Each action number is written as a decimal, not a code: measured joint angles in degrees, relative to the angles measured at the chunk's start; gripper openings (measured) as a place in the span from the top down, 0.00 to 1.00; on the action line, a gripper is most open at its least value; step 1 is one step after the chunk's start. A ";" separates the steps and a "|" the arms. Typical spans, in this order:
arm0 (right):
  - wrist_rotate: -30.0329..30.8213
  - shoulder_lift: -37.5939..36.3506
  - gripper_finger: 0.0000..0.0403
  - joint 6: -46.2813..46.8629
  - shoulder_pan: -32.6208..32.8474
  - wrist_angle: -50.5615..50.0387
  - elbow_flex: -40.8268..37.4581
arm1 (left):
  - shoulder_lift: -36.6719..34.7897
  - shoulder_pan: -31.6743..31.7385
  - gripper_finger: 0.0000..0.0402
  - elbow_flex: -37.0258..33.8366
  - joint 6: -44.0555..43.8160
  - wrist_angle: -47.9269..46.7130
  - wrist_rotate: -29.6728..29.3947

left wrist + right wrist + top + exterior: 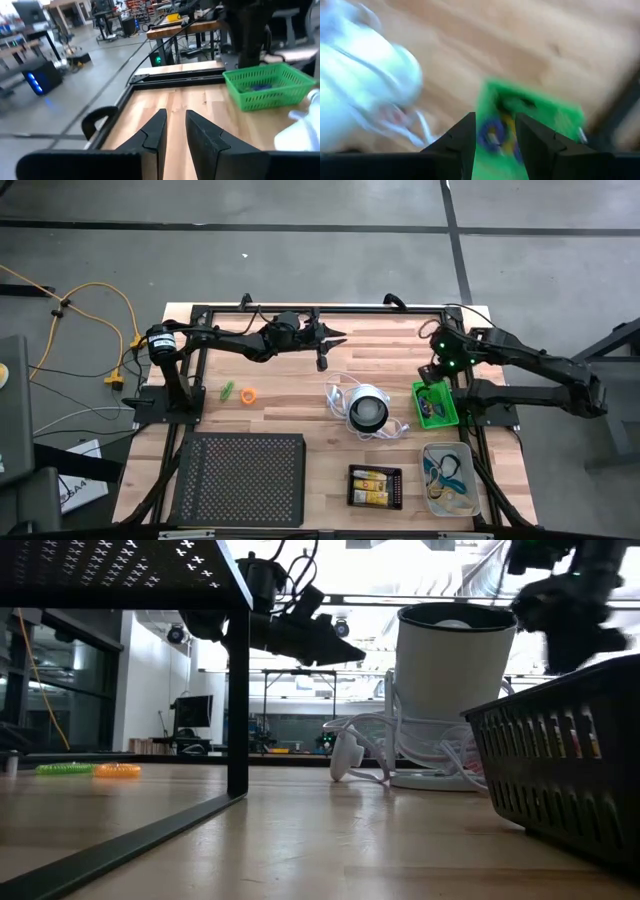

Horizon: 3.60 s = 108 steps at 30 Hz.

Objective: Pick & Place Office Desk Supplies
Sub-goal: Put the green spring keychain into the green bin

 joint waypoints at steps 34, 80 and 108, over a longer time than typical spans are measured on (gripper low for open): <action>-2.55 34.08 0.69 -33.74 -9.92 68.55 0.00 | -24.80 10.20 0.84 -0.02 -11.57 -65.82 -5.86; 3.46 34.08 0.69 -33.71 -3.37 68.48 0.00 | -33.59 -9.68 0.84 -15.20 -73.71 -100.81 -27.79; 3.14 34.08 0.69 -33.69 -3.37 68.48 0.00 | -42.01 -14.82 0.60 -21.98 -67.78 -103.70 -26.01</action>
